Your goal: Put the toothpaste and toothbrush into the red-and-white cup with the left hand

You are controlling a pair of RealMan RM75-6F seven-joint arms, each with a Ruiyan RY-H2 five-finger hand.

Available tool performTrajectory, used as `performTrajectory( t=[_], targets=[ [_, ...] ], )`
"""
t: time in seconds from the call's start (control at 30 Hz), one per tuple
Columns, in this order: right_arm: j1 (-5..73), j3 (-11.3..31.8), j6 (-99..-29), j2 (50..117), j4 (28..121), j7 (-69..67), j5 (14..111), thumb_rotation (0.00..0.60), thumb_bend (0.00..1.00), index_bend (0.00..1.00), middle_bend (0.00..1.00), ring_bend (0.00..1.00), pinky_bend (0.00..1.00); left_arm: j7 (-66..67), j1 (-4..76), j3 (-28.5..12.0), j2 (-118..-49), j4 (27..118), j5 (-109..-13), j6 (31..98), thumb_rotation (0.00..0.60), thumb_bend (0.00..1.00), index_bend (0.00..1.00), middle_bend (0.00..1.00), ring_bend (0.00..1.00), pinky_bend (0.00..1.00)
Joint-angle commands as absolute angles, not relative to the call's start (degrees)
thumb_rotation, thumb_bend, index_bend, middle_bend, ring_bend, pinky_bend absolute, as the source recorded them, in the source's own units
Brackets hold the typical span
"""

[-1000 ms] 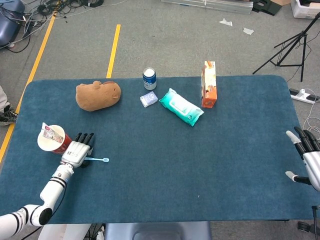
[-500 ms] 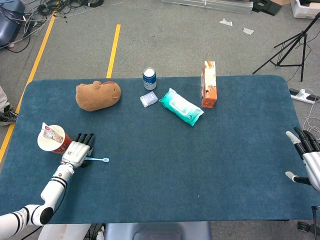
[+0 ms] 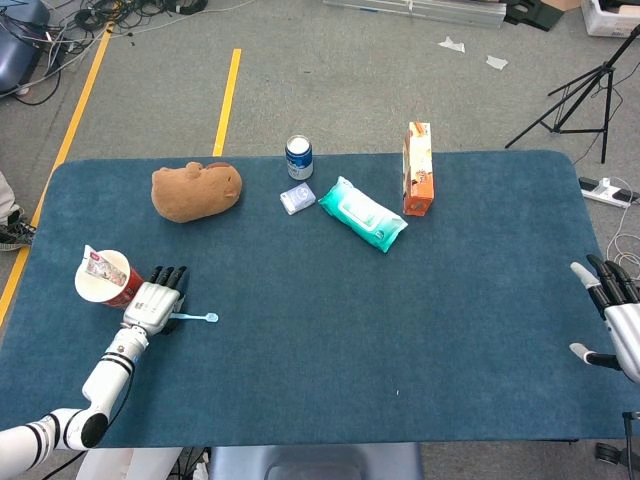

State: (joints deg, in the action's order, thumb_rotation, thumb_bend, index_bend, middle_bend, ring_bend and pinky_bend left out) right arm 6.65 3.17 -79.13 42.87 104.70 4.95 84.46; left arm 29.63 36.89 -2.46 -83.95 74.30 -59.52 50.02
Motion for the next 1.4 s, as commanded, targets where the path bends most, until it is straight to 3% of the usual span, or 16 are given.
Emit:
performTrajectory(
  t=[0.03,0.73,1.4],
  targets=[
    [6.63,3.16,-79.15,42.87,104.68,4.87,84.49,0.6,0.0,0.0,0.0,0.0,0.32,29.86,36.97,-2.37,-83.97,74.26,-59.31,49.9,0.6,0.32,0.51,0.0,0.0,0.0],
    [6.58,3.06,-79.11,43.1,104.21,4.41,84.46,0.6,0.0,0.0,0.0,0.0,0.32,29.16,36.72,-2.28,-83.97,74.63,-59.17,50.69,0.6,0.32,0.59,0.0,0.0,0.0],
    [6.66,2.94,-79.02,43.65,104.25,4.56,84.76,0.6,0.0,0.0,0.0,0.0,0.32,24.85,34.22,-2.64,-78.05,83.79,-62.47,55.23,0.6,0.32,0.6,0.0,0.0,0.0]
  ],
)
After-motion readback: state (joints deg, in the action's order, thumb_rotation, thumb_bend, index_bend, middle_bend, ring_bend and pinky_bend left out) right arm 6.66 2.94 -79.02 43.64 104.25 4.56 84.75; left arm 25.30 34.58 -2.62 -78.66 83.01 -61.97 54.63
